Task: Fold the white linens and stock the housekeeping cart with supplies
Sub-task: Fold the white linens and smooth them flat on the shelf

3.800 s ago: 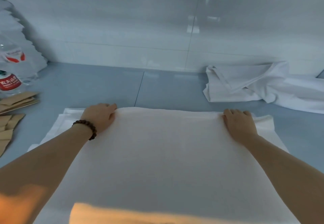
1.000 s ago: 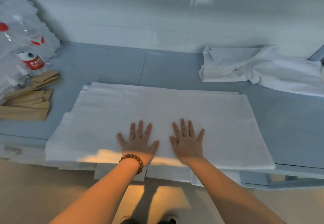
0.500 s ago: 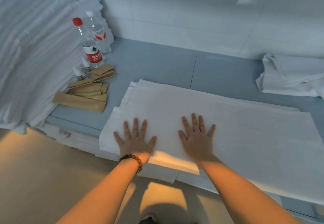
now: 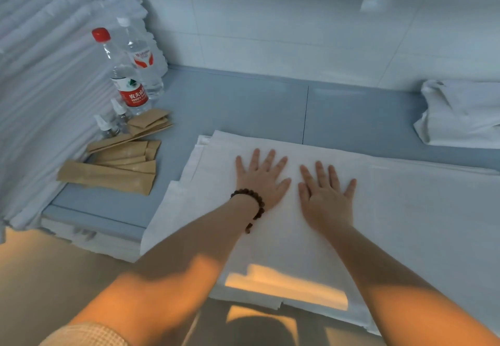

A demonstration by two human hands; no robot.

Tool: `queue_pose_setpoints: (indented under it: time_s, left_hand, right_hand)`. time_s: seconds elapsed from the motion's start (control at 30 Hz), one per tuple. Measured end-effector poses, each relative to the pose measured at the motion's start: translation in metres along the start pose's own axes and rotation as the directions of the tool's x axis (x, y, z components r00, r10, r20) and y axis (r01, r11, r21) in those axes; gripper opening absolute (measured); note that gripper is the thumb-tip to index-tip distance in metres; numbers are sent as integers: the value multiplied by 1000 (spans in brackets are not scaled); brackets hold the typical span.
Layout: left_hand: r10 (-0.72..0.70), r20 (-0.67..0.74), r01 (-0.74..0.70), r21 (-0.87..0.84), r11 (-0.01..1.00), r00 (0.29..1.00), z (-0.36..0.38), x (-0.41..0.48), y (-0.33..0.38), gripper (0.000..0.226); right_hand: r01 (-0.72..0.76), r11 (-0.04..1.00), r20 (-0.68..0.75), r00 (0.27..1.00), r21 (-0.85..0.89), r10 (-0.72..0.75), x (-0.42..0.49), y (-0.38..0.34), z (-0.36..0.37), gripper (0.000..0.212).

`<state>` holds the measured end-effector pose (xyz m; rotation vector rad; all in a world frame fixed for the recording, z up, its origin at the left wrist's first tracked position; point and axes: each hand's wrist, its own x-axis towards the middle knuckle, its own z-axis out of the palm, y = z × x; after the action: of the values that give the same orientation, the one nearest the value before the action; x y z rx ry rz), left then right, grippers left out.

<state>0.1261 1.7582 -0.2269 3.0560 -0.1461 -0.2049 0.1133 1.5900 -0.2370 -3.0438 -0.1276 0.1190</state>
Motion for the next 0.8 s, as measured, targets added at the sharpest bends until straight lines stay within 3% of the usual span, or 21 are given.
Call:
queue_pose_setpoints:
  time_s: [0.17,0.43,0.6,0.8]
  left_hand:
    - [-158,17,158,-3,987,987,-9,20,-52,63]
    - [-104,33,106,-47,993,994,-14,-22,-31,66]
    - [-152,85,155,-33,987,985,-6,-66,-26,67]
    - [-255,121,261,-36,965,959,-3,-100,-15,66]
  right_hand:
    - [-4,1000,-31,1000,19,5,2,2,4,54]
    - [-12,1000,11,1000,0,12,25,24,-10,54]
    - [-135,991,138,981,2,133,23,27,-28,55]
    - [137,987,141,979,78,-147,-60,-59,-6,57]
